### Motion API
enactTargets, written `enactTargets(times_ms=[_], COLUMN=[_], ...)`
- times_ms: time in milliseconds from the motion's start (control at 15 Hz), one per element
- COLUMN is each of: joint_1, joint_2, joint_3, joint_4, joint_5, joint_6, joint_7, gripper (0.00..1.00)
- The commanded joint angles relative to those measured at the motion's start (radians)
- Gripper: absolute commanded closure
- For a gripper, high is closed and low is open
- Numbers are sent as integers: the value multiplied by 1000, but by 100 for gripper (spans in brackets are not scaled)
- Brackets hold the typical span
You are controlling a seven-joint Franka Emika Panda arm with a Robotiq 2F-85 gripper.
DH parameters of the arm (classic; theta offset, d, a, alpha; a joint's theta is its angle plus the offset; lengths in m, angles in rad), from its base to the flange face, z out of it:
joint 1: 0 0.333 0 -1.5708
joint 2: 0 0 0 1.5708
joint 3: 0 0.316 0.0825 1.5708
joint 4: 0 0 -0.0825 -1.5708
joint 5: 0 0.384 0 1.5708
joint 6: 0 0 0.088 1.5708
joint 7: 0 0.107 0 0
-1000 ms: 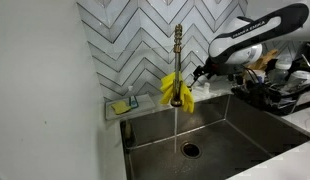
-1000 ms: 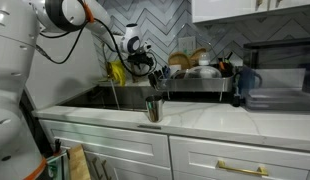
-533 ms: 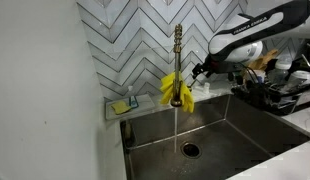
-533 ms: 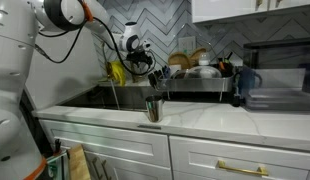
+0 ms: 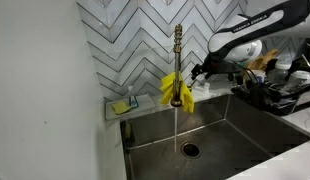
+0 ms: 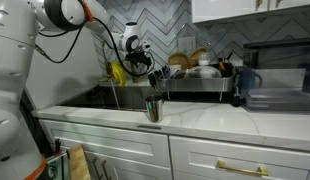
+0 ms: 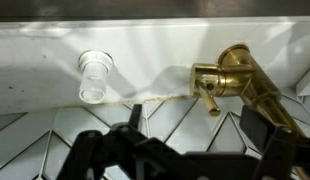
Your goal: Turn the tap on using the tap faucet
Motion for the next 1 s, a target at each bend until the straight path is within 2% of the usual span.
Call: enactTargets(times_ms=[0,267,467,733,867,933], joint_1=[-16,-38,-49,-54,-55,-55], joint_2=[-5,-50,-69,-42,-25,-20], joint_3=[15,20,21,33,37,38], joint_4=[3,-41,-59,-26,-9,-5], joint_5=[29,37,54,89,106,111], joint_6=[-54,-115,-106,-94,-100,-102], joint_7=[-19,-72,-101,-139,-153,-159], gripper=[0,0,0,0,6,16])
